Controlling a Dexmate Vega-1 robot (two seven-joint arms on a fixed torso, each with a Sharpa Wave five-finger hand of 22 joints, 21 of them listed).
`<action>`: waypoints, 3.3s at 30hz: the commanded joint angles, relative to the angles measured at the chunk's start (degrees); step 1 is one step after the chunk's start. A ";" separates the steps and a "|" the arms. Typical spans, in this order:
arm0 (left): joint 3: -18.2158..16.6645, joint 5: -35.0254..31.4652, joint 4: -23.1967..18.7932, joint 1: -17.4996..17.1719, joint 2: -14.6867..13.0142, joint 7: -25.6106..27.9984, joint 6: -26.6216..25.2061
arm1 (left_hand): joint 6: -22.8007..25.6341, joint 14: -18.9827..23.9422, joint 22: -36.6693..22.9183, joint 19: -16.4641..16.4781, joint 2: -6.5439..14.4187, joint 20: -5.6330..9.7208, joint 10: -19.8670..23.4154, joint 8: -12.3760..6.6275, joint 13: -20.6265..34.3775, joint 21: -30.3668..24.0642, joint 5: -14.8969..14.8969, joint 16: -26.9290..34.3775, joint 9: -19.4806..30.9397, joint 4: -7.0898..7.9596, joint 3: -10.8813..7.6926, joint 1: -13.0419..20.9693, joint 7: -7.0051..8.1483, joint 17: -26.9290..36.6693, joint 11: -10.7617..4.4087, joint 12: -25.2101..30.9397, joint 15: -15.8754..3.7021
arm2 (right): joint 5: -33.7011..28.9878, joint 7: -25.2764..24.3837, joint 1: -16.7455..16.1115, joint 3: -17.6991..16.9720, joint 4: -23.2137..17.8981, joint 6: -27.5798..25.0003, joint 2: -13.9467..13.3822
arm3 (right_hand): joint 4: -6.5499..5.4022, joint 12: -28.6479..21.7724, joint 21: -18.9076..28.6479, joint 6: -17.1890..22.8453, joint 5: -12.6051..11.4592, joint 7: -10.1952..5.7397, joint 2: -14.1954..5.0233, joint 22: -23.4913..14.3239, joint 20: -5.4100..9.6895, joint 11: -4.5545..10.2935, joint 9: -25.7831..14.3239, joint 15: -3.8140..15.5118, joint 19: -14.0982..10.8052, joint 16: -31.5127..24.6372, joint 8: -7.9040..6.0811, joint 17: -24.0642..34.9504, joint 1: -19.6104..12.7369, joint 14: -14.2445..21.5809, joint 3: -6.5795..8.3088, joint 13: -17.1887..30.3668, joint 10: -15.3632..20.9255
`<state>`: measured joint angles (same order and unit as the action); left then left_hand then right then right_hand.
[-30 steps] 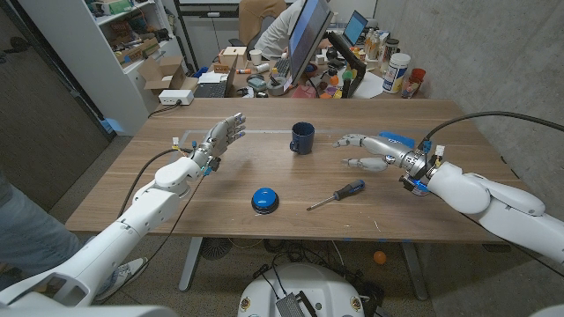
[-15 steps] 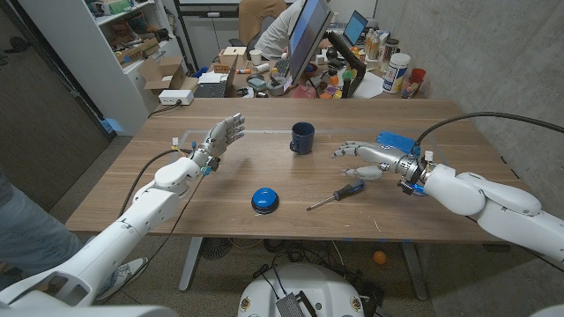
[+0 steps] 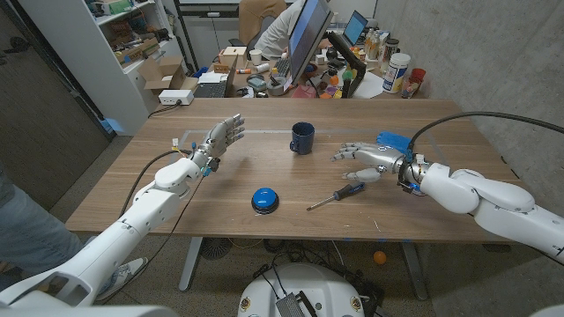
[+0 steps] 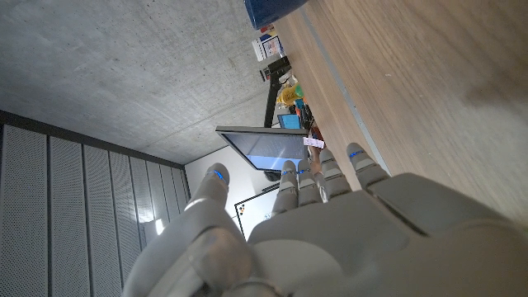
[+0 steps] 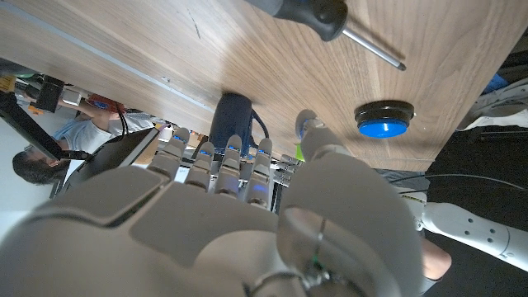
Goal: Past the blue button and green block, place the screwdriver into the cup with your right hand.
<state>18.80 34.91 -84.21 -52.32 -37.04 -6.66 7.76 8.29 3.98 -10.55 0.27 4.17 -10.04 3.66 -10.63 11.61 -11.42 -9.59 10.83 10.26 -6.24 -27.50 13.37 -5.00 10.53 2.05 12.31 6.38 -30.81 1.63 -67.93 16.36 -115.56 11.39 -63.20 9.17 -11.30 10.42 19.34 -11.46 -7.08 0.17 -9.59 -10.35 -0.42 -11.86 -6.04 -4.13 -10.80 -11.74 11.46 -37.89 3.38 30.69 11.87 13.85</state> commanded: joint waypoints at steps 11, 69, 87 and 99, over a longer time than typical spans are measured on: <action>-0.30 -0.08 -0.50 -0.08 0.04 1.21 -0.57 | 0.42 0.03 -0.10 -0.20 0.13 -0.84 0.01 -0.32 0.11 0.13 -0.36 0.37 0.19 -0.02 0.32 -0.55 0.26 0.24 -0.22 0.27 0.55 | -4.38 2.84 2.28 1.83 1.92 1.82 -3.17 | 0.34 0.35 0.56 -1.88 -0.76 -0.24 2.13 -0.19 -0.47 0.20 -0.17 -0.03 -0.95 -0.58 0.59 0.10 -0.22 -0.52 0.33 0.24 -1.82; 0.38 -0.40 -1.69 0.24 0.43 4.02 -4.23 | 0.59 -0.30 -0.13 -1.01 0.23 -1.10 -0.17 -0.32 0.17 0.07 -0.43 0.22 0.20 0.13 0.50 -1.13 0.17 0.31 -0.37 0.19 0.64 | -9.15 5.00 4.68 6.83 7.80 3.08 -1.81 | 0.46 -0.43 1.24 2.09 -3.23 -3.45 5.17 -0.25 -0.97 3.21 -0.28 2.37 -4.40 -2.06 -1.63 0.12 -2.82 2.88 1.52 0.43 -2.15; -0.45 -0.14 -3.81 -1.78 0.27 6.28 -4.33 | 0.70 -0.40 -0.14 -1.34 0.25 -1.07 -0.51 -0.34 0.19 0.10 -0.44 0.19 0.21 0.13 0.53 -1.25 0.14 0.32 -0.18 0.07 0.69 | -11.34 -5.36 3.78 6.96 9.79 3.58 0.54 | -0.31 -8.94 1.53 38.16 -5.27 -5.29 3.08 -0.24 1.27 12.84 -1.52 11.81 -17.72 -9.00 -17.18 0.77 -15.14 32.80 3.78 0.53 36.04; -0.62 -0.12 -4.50 -2.44 0.00 6.52 -4.21 | 0.76 -0.49 -0.14 -1.79 0.27 -1.13 -0.51 -0.35 0.20 0.18 -0.44 0.16 0.21 0.12 0.54 -1.30 0.04 0.31 -0.27 0.09 0.71 | -12.23 -5.19 4.00 6.59 7.94 0.77 1.12 | -0.65 -8.99 1.49 39.40 -5.08 -5.15 2.72 -0.23 1.45 12.93 -1.20 12.42 -18.82 -9.00 -17.72 0.25 -15.35 35.35 3.59 0.18 38.72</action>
<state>18.39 34.71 -88.10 -54.11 -36.78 -0.77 3.45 8.60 3.70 -10.53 -1.29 4.39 -11.16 3.12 -10.63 11.59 -11.19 -9.59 10.83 10.24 -5.99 -27.25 12.54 -4.69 10.52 1.52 12.31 6.97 -42.05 -2.61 -63.88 23.32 -106.16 14.78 -62.63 8.78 -19.90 11.75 43.66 -16.58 -13.50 4.28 -9.74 -9.01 11.45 -12.92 3.61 -22.49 -19.73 -27.60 11.71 -52.48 38.02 34.22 11.96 47.92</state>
